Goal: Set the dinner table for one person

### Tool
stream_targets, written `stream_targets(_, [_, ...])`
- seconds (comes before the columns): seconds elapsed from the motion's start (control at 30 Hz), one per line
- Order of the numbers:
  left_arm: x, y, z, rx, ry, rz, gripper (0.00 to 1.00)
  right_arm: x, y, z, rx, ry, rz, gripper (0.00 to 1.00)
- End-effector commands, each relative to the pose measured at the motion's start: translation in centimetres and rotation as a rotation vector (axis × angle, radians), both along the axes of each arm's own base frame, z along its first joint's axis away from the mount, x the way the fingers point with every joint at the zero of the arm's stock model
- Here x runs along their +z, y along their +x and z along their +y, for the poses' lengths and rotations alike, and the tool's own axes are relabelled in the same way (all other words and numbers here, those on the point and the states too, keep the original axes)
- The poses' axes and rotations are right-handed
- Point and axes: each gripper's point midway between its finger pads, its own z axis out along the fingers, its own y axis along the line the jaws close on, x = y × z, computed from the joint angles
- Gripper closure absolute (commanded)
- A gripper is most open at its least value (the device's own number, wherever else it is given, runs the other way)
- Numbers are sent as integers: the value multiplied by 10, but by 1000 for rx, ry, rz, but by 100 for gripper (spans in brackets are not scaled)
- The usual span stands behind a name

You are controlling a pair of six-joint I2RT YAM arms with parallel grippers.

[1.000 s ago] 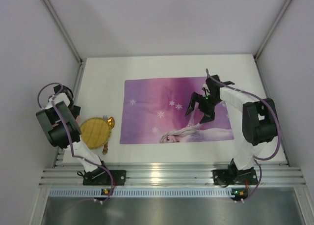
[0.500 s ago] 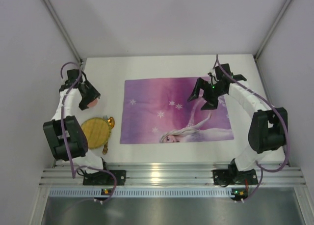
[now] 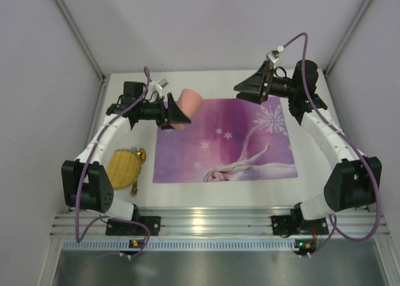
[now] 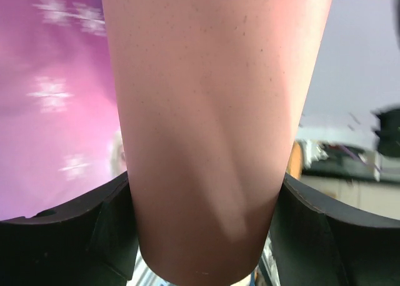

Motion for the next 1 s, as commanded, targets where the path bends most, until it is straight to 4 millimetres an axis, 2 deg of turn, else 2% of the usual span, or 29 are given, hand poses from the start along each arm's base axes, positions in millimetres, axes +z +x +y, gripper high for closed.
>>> stream_targets(0.0, [67,-50,-37,-264,-241,-113,100,49,-14,3,121,141,-149,0])
stream_targets(0.03, [64,-60,-42,-268,-260,-63,100,50,-13,4,124,159,-113,0])
stream_targets(0.07, [70,-69,-54,-312,-279,-117,100,49,-8,4,125,172,-123,0])
stream_targets(0.13, [67,-83,-62,-324,-295,-92,100,50,-9,8,138,210,-74,0])
stream_targets(0.17, [68,-90,-70,-347,-301,-116,100,55,-12,9,149,231,-122,0])
stream_targets(0.3, [60,-102,-83,-374,-319,-94,100,48,-13,22,183,277,-86,0])
stream_targets(0.4, [58,-104,-90,-383,-315,-97,100,44,-22,36,229,295,-61,0])
stream_targets(0.47, [58,-101,-92,-378,-312,-98,100,46,-37,45,275,308,-59,0])
stream_targets(0.53, [57,-99,-94,-382,-313,-99,100,40,-50,52,305,305,-36,0])
stream_targets(0.7, [52,-93,-98,-380,-308,-95,100,27,-78,53,339,291,2,0])
stream_targets(0.77, [49,-91,-99,-381,-305,-88,100,28,-88,50,348,286,-1,2])
stream_targets(0.83, [46,-89,-100,-379,-302,-85,100,24,-92,50,357,272,9,5])
stream_targets(0.9, [43,-88,-100,-382,-300,-78,100,26,-96,48,365,260,0,21])
stream_targets(0.93, [41,-88,-101,-384,-300,-72,100,25,-96,48,366,249,-3,38])
stream_targets(0.97, [40,-88,-101,-386,-300,-68,100,24,-97,49,370,244,-3,49])
